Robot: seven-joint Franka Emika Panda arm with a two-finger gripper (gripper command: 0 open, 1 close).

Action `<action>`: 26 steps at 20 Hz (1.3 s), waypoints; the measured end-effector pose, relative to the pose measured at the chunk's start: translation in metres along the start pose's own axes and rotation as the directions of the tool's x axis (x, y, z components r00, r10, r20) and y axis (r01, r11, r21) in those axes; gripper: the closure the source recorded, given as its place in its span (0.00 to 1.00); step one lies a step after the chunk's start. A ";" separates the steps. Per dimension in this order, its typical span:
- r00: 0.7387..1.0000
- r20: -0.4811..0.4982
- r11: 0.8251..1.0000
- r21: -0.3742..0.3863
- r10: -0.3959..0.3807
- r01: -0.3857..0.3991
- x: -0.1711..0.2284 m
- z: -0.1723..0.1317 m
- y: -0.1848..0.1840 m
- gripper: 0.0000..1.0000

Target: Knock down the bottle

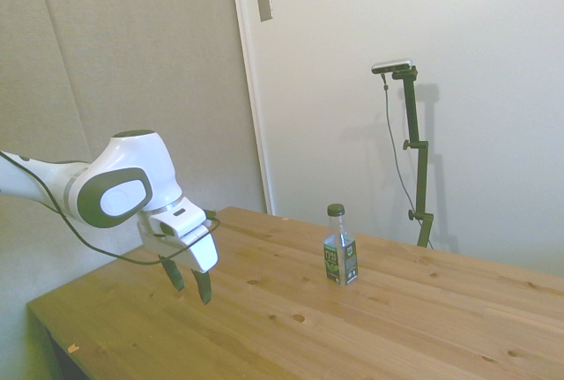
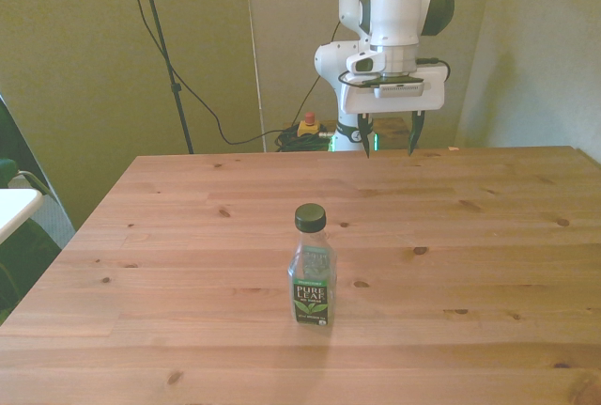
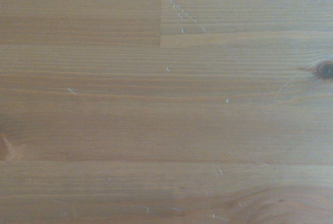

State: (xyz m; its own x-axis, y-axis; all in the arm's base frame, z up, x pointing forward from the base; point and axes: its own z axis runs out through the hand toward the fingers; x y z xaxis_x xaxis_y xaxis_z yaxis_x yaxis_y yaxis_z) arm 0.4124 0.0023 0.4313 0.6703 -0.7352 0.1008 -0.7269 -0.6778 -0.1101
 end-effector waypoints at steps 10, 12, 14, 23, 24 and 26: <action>0.997 -0.068 0.999 0.024 0.025 -0.023 0.028 -0.028 -0.014 1.00; 0.995 -0.093 0.999 0.020 0.040 -0.038 0.050 -0.035 -0.013 1.00; 0.992 -0.112 0.998 0.019 0.056 -0.054 0.073 -0.039 -0.012 1.00; 0.969 -0.196 0.987 0.082 0.151 -0.137 0.169 -0.038 -0.011 1.00; 0.967 -0.200 0.986 0.084 0.157 -0.143 0.177 -0.035 -0.012 1.00; 0.963 -0.209 0.984 0.089 0.168 -0.152 0.193 -0.029 -0.016 1.00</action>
State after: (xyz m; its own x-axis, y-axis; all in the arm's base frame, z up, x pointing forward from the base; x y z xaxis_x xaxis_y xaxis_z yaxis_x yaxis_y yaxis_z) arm 0.5493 -0.1291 0.4812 0.4924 -0.8224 0.2848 -0.8044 -0.5550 -0.2118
